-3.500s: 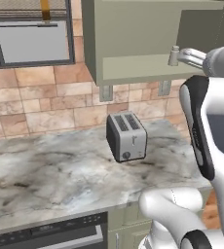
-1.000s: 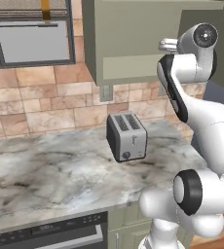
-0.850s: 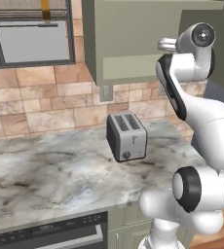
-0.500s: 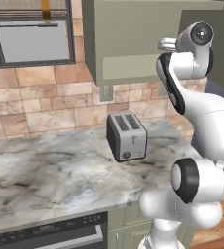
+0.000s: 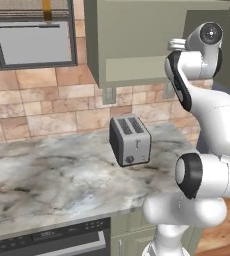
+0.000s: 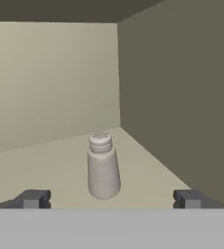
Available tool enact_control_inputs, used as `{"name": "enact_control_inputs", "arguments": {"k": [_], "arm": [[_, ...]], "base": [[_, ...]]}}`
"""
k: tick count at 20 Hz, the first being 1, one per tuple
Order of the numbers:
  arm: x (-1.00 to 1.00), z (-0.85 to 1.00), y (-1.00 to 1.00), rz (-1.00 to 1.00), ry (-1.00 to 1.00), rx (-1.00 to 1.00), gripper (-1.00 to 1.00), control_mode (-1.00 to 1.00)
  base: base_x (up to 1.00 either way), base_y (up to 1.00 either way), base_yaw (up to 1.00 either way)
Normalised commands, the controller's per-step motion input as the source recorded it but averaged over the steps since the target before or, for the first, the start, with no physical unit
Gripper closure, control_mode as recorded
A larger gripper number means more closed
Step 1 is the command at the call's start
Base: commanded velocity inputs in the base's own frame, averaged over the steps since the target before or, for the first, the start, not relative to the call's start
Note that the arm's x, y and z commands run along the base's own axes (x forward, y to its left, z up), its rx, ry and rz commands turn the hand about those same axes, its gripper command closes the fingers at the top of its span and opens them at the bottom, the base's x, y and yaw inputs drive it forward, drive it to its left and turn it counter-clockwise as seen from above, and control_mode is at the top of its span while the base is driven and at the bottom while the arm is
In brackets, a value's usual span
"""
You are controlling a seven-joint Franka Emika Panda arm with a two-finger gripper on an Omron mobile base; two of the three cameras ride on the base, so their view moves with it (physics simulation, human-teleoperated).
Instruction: Collect the turmeric, ketchup, and shaker from the cabinet and place them next to the stove.
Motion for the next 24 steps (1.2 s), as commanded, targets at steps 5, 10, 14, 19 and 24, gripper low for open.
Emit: {"name": "enact_control_inputs", "arguments": {"k": [5, 10, 14, 19, 24], "arm": [[0.27, 0.0, 0.0, 0.0, 0.03, 0.0, -1.0, -1.0], [0.28, -0.02, 0.0, 0.0, 0.04, 0.0, -1.0, -1.0], [0.3, -0.09, 0.0, 0.0, 0.05, 0.0, -1.0, -1.0], [0.29, -0.12, 0.0, 0.0, 0.05, 0.0, -1.0, -1.0], [0.28, -0.14, 0.0, 0.0, 0.05, 0.0, -1.0, -1.0]], "base": [[0.0, 0.0, 0.0], [0.0, 0.0, 0.0], [0.0, 0.0, 0.0], [0.0, 0.0, 0.0], [0.0, 0.0, 0.0]]}}
